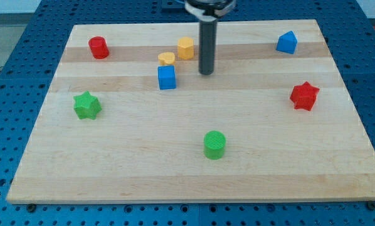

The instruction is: Move the blue cube towards the bottom of the board

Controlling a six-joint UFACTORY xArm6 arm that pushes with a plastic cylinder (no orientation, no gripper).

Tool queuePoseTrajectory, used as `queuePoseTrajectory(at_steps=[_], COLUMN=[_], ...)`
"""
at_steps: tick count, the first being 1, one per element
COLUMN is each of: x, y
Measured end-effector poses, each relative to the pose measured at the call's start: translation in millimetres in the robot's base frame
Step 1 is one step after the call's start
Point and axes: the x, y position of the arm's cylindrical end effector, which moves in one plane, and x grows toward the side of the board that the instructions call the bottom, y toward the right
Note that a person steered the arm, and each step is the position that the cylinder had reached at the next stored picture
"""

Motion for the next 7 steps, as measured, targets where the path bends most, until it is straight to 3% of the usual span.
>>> queuePoseTrajectory(at_steps=[3,6,7], x=[3,165,106], y=[-59,-78,-61])
